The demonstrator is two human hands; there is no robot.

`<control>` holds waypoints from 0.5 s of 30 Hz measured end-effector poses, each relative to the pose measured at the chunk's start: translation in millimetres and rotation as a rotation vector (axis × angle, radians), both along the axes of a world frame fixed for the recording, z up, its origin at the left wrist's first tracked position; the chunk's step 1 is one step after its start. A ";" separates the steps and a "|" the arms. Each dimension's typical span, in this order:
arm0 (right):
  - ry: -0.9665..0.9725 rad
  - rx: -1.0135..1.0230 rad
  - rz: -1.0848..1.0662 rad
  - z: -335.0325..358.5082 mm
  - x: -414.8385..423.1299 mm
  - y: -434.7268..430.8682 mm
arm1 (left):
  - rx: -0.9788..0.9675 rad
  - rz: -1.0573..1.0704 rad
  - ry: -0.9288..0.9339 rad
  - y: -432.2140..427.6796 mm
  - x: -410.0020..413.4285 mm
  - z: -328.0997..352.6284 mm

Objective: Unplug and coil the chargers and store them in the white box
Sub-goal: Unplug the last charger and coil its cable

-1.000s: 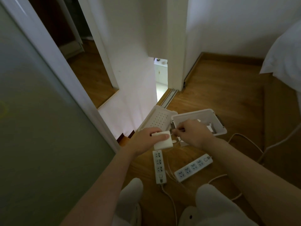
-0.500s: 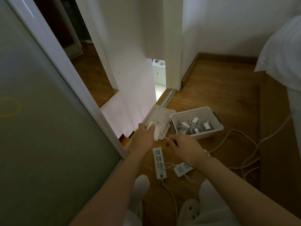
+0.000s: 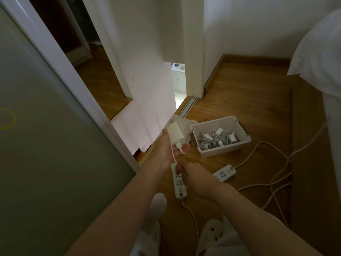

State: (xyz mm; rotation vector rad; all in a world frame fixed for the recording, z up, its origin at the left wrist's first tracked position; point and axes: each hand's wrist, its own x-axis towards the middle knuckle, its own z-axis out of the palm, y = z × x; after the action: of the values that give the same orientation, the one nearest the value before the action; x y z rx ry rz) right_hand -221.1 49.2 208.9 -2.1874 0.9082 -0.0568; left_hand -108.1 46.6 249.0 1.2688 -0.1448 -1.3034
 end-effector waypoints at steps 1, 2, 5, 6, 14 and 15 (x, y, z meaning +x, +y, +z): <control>0.017 0.014 0.005 -1.3 -2.4 -3.4 | -0.022 -0.012 0.034 0.5 0.3 1.6; 0.015 0.026 -0.001 -2.5 -4.6 -6.7 | -0.045 -0.028 0.061 1.3 0.5 3.7; -0.011 0.030 -0.047 -4.5 -12.7 -13.3 | -0.070 -0.056 0.084 1.9 3.7 3.0; -0.008 0.010 -0.060 -4.8 -15.0 -14.8 | -0.066 -0.080 0.066 1.9 5.9 2.2; 0.067 -0.319 -0.050 -2.4 -25.6 -27.2 | 0.018 -0.527 -0.480 16.1 33.1 12.5; 0.068 -0.344 -0.068 -1.8 -27.1 -28.4 | 0.046 -0.571 -0.565 18.2 35.3 13.4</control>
State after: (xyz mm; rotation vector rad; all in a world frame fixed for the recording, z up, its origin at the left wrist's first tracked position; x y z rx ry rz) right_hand -248.2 20.8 207.1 -2.4860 1.0758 -0.1835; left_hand -72.8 64.8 262.4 1.6824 -0.9359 -1.3813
